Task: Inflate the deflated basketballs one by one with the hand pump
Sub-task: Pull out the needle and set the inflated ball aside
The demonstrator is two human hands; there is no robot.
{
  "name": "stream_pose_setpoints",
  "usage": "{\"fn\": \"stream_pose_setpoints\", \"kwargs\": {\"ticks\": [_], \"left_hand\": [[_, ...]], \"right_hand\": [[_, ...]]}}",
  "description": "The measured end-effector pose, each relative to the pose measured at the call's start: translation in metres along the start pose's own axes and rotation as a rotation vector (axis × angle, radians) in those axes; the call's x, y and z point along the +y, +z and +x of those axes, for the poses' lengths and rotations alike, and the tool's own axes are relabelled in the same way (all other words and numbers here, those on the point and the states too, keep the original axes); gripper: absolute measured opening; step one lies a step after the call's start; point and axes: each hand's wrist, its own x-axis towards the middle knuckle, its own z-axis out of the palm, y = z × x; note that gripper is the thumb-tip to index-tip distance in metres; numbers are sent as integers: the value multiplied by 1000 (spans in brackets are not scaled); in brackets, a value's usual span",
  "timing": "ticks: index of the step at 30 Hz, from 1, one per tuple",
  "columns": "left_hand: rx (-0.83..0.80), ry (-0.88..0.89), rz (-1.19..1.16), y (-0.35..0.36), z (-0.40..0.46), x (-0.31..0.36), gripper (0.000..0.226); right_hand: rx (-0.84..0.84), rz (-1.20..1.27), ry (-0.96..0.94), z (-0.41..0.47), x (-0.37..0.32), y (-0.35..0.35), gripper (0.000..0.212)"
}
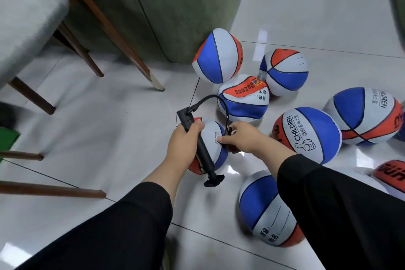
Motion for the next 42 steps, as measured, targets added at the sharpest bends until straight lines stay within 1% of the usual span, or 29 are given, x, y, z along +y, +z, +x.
{"fn": "stream_pose_setpoints", "kwargs": {"ticks": [2,3,6,7,8,11,12,14,18,25,27,29,33,34,37,39,40,42], "left_hand": [[35,27,24,0,-2,2,29],[40,40,27,1,-4,2,30],[5,46,29,3,-12,-2,53],[-3,45,37,2,-12,-5,54],[-11,41,43,1,-11,-9,50],[-38,40,65,-1,-7,-14,24],[-41,43,73,-1,-7,-16,21],[-45,36,69,1,-6,-19,20],[-41,20,6,-1,-5,-22,17],[-52,26,-45,-5,-2,-23,30],[-51,10,-48,-6,-2,-23,31],[-22,-17,-67,-12,1,-23,26],[-14,-35,-112,-17,-2,-19,20],[-11,-27,-126,-16,-4,-18,21],[86,15,-195,-17,-9,-9,28],[130,3,-203,-24,-8,-6,31],[113,-31,-186,-29,-7,-7,30],[21,-111,-149,-34,-7,-14,29]], "right_hand": [[-12,20,-5,0,-3,4,33],[-25,32,-11,0,-5,6,30],[-78,109,21,-1,-7,13,22],[-94,131,43,-1,-8,15,20],[-102,139,62,-1,-9,16,20],[-84,91,82,-3,-13,14,17],[-76,60,86,-4,-15,13,17],[-70,20,94,-5,-15,11,16],[-71,44,95,-6,-13,13,18],[-99,86,90,-16,-15,12,19],[-59,92,102,-23,-16,6,17],[18,111,101,-29,-17,-8,16],[-8,79,65,-36,-21,-37,20],[10,50,63,-36,-23,-40,21],[118,8,62,-39,-30,-38,16],[173,45,49,-44,-30,-36,8],[198,79,44,-46,-29,-35,6],[258,160,34,-54,-26,-35,13]]}}
